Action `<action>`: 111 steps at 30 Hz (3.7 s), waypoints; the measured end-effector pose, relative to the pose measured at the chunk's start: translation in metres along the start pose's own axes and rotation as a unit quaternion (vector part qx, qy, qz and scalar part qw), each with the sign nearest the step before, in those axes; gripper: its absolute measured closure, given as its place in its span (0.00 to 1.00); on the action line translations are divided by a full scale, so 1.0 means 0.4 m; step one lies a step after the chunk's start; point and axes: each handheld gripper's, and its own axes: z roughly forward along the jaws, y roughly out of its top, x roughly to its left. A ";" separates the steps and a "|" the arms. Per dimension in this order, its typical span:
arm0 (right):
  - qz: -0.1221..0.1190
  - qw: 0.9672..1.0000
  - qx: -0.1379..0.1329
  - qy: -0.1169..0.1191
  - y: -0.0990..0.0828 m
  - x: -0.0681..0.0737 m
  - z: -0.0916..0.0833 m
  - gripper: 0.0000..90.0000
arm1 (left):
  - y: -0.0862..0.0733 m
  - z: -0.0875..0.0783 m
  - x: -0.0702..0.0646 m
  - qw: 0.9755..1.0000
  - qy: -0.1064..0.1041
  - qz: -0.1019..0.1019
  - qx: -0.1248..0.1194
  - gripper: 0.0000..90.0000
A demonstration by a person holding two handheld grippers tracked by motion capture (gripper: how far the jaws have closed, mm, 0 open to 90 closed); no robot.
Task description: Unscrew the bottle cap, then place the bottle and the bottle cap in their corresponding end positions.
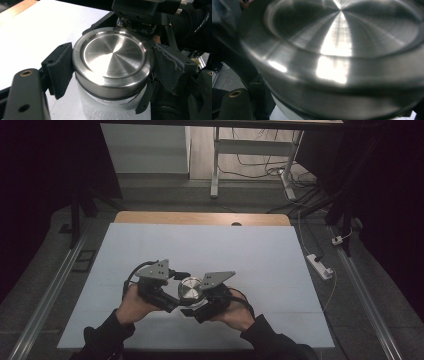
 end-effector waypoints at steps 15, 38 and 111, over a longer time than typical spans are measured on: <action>0.002 1.000 0.003 -0.006 -0.004 -0.005 0.001 0.16 | 0.010 -0.029 -0.004 1.000 0.015 -0.003 -0.019 0.23; 0.015 0.998 -0.003 -0.064 -0.017 -0.071 -0.042 0.16 | -0.006 -0.050 -0.016 0.999 0.029 -0.008 -0.025 0.23; 0.041 0.985 -0.004 -0.169 0.032 -0.287 0.070 0.16 | -0.178 0.185 0.036 0.994 0.043 0.010 0.097 0.23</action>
